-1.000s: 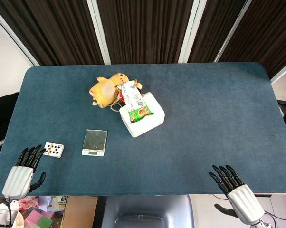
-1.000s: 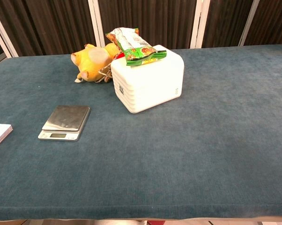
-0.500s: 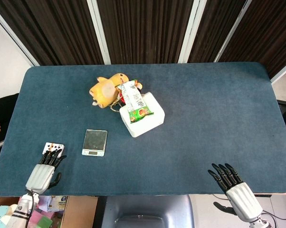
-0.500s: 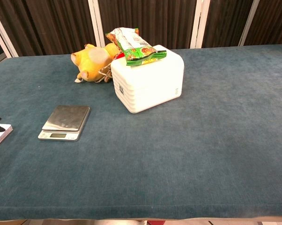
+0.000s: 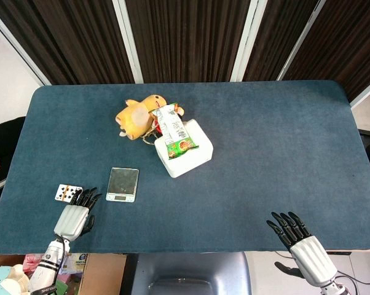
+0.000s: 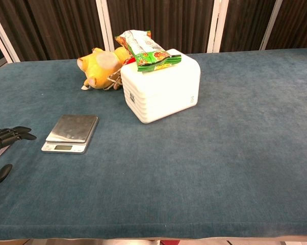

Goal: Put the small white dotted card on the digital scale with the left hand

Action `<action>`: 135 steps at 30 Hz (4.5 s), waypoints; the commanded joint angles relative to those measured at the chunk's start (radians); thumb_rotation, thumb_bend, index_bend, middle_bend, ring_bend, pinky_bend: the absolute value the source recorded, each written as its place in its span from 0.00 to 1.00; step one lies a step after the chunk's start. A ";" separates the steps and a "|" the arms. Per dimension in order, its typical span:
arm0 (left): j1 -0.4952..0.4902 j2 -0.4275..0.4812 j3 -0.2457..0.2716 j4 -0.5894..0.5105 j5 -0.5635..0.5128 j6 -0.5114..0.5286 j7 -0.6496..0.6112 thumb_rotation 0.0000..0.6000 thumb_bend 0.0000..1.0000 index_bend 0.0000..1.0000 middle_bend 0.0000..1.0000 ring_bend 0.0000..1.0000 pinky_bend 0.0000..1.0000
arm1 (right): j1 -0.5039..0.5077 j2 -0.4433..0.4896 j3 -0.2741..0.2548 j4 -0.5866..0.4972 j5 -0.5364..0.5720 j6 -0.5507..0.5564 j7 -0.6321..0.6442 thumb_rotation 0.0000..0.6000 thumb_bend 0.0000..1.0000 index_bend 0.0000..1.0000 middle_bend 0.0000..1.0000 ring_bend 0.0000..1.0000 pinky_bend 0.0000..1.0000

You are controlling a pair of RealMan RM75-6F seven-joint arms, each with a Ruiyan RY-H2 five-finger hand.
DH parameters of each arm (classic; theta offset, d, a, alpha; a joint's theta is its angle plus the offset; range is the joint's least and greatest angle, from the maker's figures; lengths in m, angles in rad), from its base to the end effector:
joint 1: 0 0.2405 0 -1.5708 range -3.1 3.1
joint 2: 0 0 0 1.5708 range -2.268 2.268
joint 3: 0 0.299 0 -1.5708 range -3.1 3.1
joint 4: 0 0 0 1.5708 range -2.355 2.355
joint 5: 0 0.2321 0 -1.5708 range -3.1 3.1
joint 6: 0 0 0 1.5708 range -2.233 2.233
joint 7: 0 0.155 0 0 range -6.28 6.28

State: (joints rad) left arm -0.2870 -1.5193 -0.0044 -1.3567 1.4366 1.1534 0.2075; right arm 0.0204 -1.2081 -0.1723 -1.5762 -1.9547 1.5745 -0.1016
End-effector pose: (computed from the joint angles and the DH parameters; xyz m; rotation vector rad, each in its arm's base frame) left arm -0.3381 0.2475 -0.0231 -1.7441 -0.9953 -0.7398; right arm -0.3115 -0.1083 0.0895 1.8084 -0.8265 1.0336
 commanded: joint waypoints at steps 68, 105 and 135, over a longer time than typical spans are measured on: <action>-0.050 -0.049 0.017 0.003 -0.078 -0.046 0.134 1.00 0.59 0.20 0.00 0.00 0.00 | -0.001 0.001 -0.001 -0.001 0.006 0.008 0.008 1.00 0.18 0.00 0.00 0.00 0.00; -0.140 0.141 0.003 0.125 -0.124 -0.205 0.086 1.00 0.45 0.12 0.04 0.00 0.00 | 0.009 -0.001 -0.013 -0.014 0.002 -0.028 -0.009 1.00 0.18 0.00 0.00 0.00 0.00; -0.118 0.052 0.000 0.273 -0.094 -0.139 0.015 1.00 0.52 0.82 0.81 0.42 0.00 | 0.011 -0.005 -0.015 -0.017 0.004 -0.038 -0.021 1.00 0.18 0.00 0.00 0.00 0.00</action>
State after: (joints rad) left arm -0.4090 -1.4602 0.0002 -1.0901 1.3395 0.9997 0.2236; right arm 0.0318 -1.2136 -0.1876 -1.5932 -1.9503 1.5367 -0.1225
